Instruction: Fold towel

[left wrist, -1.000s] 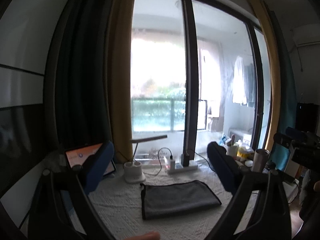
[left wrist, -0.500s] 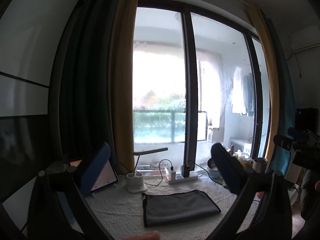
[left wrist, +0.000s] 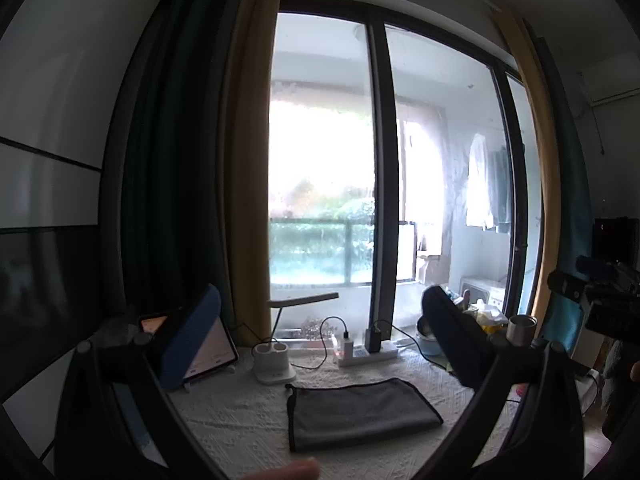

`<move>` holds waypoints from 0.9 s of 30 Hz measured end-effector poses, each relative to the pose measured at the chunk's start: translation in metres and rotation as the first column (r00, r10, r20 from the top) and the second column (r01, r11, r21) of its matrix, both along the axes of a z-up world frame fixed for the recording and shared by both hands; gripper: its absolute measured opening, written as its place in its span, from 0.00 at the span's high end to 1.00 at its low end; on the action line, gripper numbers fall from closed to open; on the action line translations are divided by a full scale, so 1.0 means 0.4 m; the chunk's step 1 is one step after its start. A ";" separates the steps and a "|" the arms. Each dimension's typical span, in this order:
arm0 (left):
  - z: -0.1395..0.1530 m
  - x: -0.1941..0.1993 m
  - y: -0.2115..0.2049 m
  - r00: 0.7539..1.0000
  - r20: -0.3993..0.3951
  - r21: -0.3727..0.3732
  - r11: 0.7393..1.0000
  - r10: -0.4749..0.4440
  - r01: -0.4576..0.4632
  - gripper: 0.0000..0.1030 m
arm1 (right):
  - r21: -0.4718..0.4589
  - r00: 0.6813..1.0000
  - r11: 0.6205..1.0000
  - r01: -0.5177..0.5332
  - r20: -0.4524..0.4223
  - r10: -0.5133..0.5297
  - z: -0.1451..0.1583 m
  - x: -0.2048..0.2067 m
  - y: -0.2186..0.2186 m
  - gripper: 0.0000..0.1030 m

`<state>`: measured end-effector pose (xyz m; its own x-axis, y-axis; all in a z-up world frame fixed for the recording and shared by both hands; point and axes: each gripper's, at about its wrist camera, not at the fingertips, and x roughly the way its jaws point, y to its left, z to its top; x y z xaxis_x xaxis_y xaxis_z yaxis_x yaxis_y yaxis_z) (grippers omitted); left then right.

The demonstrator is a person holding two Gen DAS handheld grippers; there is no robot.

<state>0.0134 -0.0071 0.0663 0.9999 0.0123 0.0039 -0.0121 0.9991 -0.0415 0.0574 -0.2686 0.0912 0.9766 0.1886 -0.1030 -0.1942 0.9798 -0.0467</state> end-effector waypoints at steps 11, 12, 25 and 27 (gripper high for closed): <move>0.001 0.001 0.001 1.000 0.001 0.000 1.000 0.000 0.000 0.01 | 0.000 1.000 1.000 0.000 -0.004 0.000 -0.003 0.002 0.000 0.20; 0.001 0.000 0.001 1.000 0.001 0.000 1.000 0.000 0.000 0.01 | 0.000 1.000 1.000 0.000 -0.004 0.000 -0.004 0.002 0.000 0.20; -0.005 -0.002 -0.001 1.000 -0.003 -0.002 1.000 -0.002 0.002 0.01 | 0.000 1.000 1.000 0.000 -0.004 0.000 -0.003 0.003 0.000 0.20; -0.009 0.003 -0.003 1.000 -0.005 -0.003 1.000 -0.002 0.002 0.01 | 0.000 1.000 1.000 0.000 -0.006 0.000 -0.004 0.004 -0.001 0.20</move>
<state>0.0148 -0.0084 0.0627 0.9999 0.0102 -0.0015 -0.0103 0.9990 -0.0441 0.0590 -0.2688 0.0895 0.9759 0.1887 -0.1091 -0.1946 0.9798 -0.0454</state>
